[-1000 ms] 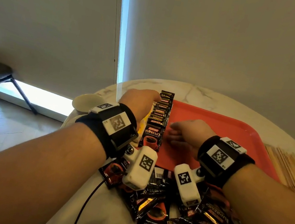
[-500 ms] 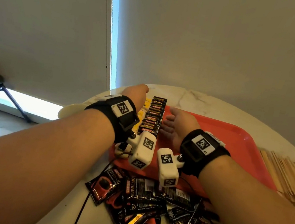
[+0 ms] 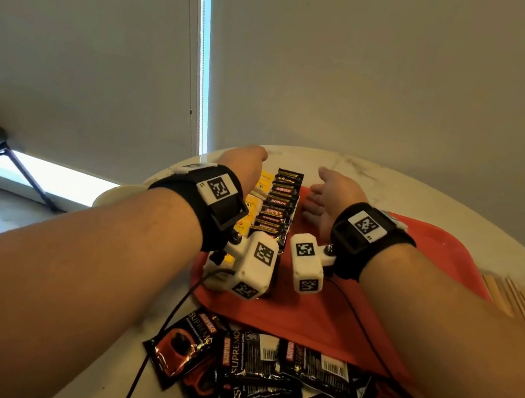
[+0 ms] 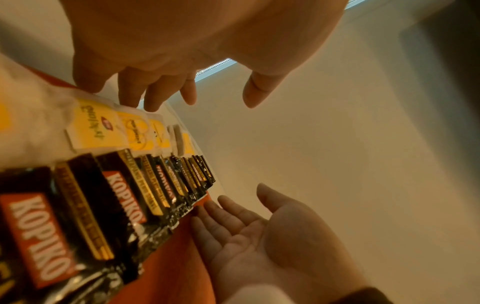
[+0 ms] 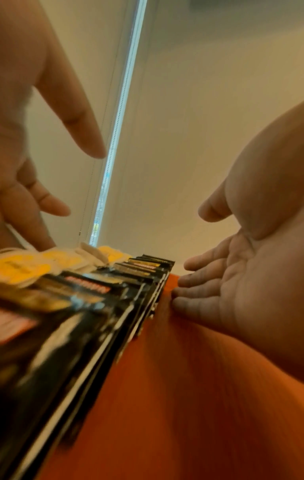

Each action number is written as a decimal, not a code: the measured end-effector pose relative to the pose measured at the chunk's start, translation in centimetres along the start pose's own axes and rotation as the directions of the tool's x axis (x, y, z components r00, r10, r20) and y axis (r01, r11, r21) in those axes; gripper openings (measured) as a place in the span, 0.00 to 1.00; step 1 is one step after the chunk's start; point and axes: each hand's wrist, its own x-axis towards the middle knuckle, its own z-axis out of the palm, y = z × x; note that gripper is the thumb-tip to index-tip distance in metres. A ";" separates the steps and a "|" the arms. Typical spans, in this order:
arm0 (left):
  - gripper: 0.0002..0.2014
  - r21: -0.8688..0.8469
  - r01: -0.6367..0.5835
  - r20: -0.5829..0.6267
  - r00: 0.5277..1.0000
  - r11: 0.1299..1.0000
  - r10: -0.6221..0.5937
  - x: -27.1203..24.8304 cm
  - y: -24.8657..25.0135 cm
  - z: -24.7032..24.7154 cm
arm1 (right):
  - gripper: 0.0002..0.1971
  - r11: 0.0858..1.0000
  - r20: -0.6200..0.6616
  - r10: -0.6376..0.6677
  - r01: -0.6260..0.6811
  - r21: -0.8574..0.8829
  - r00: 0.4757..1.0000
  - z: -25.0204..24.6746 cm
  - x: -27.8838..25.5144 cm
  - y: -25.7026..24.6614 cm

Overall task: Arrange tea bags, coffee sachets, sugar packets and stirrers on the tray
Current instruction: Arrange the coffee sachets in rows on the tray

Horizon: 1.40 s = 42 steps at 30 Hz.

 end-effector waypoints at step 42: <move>0.39 0.800 -0.210 0.210 0.975 0.561 0.066 -21.2 -11.9 -6.0 | 0.58 -0.365 0.473 0.198 0.512 -0.778 0.859 -1.6 -23.6 8.0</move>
